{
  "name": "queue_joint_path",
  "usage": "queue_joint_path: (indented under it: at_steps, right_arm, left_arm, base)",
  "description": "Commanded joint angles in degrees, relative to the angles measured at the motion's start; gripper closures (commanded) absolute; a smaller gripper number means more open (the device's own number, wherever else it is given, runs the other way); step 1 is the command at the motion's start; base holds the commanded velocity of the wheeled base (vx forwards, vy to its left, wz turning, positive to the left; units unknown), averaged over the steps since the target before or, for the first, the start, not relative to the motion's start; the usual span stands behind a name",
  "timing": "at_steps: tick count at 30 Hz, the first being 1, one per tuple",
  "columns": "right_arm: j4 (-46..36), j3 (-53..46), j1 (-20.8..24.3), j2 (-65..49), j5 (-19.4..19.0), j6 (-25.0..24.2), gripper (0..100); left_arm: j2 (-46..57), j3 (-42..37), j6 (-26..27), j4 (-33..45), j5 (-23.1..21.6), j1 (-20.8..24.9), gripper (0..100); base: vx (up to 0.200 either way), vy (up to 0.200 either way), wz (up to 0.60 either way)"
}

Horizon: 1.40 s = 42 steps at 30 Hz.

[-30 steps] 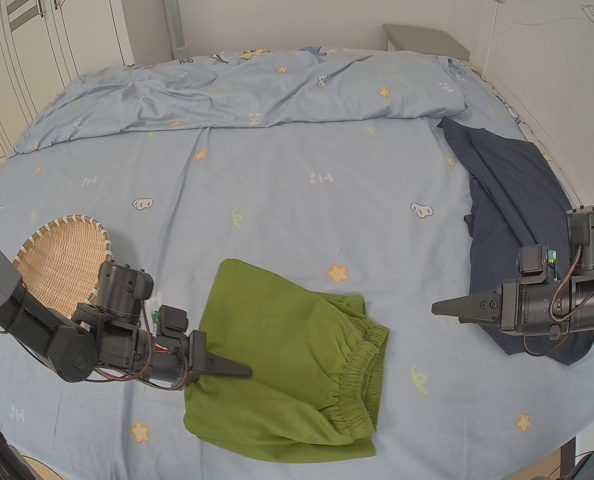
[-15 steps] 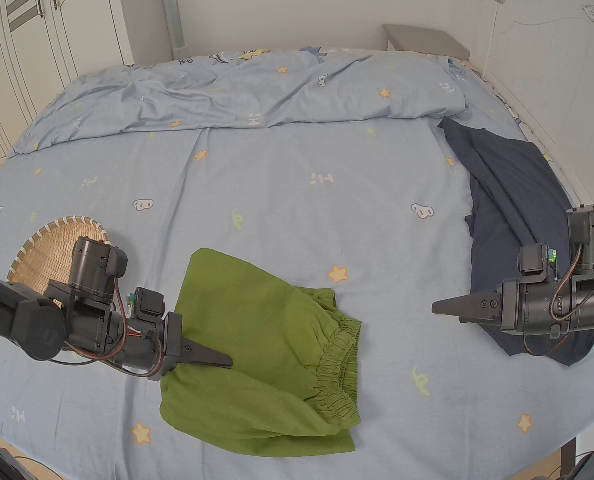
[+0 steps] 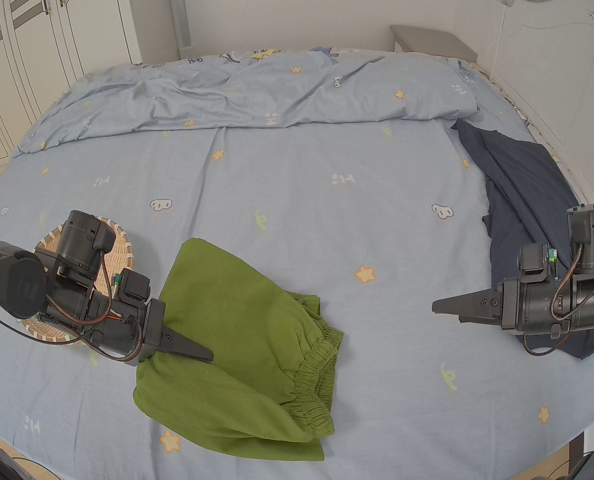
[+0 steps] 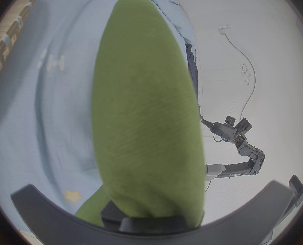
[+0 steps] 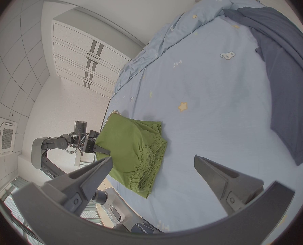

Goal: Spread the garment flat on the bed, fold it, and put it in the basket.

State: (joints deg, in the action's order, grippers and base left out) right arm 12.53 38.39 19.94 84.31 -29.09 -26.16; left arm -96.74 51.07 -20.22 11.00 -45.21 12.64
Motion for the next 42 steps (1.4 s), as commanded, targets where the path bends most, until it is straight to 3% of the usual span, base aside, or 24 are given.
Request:
queue_joint_path:
  at_steps: [1,13,24,27,31,35,36,38,42]
  right_arm:
    - [0.04,-0.07,0.01,-0.02,-0.01,-0.03,0]
    - [0.12,-0.16,0.01,-0.11,-0.01,-0.03,0]
    - [0.21,-0.07,0.36,-0.99,2.28,0.06,0]
    - [0.21,-0.16,0.36,-1.17,2.37,0.06,0]
    - [0.48,-0.33,0.18,-1.17,2.37,0.06,0]
    - [0.56,-0.33,0.1,-1.08,2.37,0.06,0]
    - [0.56,-0.33,0.1,-1.08,2.37,0.06,0]
    - [0.56,-0.42,0.18,-0.99,2.37,0.06,0]
    - [0.56,-0.42,0.18,-0.81,2.37,0.06,0]
  left_arm:
    - [0.42,0.44,0.01,-0.01,0.04,0.01,100]
    - [-0.02,-1.14,0.8,-0.36,0.13,2.39,100]
    - [2.17,-0.88,2.03,-0.19,1.97,8.45,100]
    - [1.91,1.93,4.49,0.61,2.15,9.24,100]
    - [2.09,7.29,8.89,7.37,2.24,9.16,100]
    - [3.05,17.84,16.71,22.23,5.31,8.72,100]
    - [3.14,18.1,16.97,22.67,5.49,8.72,100]
    - [4.11,22.06,20.84,26.45,10.5,8.19,100]
    - [7.45,23.46,21.37,25.57,14.54,5.73,100]
  base:
    - [0.0,0.2,0.0]
    - [0.0,0.2,0.0]
    - [0.0,0.0,0.0]
    - [0.0,0.0,0.0]
    - [0.0,0.0,0.0]
    - [0.0,0.0,0.0]
    - [0.0,0.0,0.0]
    - [0.0,0.0,0.0]
    - [0.0,0.0,0.0]
